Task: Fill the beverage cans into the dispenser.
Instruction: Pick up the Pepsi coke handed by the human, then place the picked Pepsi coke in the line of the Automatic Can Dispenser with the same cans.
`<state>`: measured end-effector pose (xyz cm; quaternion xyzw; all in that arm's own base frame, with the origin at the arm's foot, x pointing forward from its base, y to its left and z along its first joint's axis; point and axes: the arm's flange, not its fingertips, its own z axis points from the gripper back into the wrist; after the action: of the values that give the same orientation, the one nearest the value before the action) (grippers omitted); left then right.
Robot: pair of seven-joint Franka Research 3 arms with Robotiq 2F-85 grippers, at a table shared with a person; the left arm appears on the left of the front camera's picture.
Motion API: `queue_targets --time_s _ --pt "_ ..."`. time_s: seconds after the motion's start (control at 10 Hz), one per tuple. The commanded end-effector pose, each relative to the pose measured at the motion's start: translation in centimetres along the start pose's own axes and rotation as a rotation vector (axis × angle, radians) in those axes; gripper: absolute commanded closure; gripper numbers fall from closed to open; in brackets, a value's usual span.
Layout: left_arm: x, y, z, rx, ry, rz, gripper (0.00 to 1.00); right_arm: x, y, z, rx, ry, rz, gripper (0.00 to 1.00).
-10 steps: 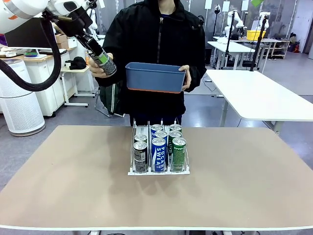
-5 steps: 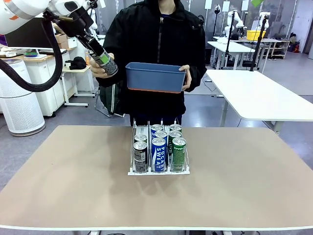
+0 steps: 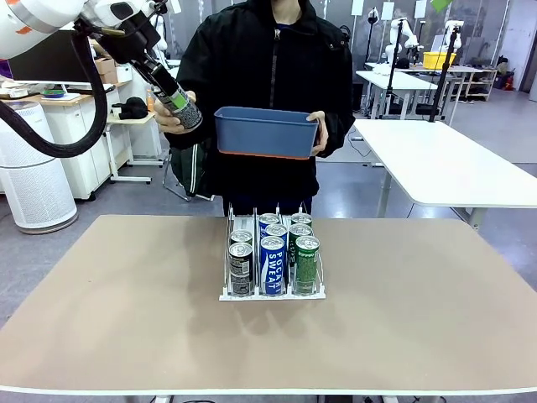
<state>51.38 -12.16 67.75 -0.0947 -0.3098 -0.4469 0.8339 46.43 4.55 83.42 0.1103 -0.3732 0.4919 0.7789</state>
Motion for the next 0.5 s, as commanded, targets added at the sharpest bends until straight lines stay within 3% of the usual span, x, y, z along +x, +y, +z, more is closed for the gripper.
queue_targets --time_s 0.0,0.4 --pt "-0.1 0.12 0.16 0.006 0.003 -0.002 0.55 -0.02 0.03 -0.01 -0.005 0.011 0.005 0.0" --pt "-0.1 0.12 0.16 0.006 0.003 -0.002 0.55 -0.02 0.03 -0.01 -0.005 0.011 0.005 0.0"
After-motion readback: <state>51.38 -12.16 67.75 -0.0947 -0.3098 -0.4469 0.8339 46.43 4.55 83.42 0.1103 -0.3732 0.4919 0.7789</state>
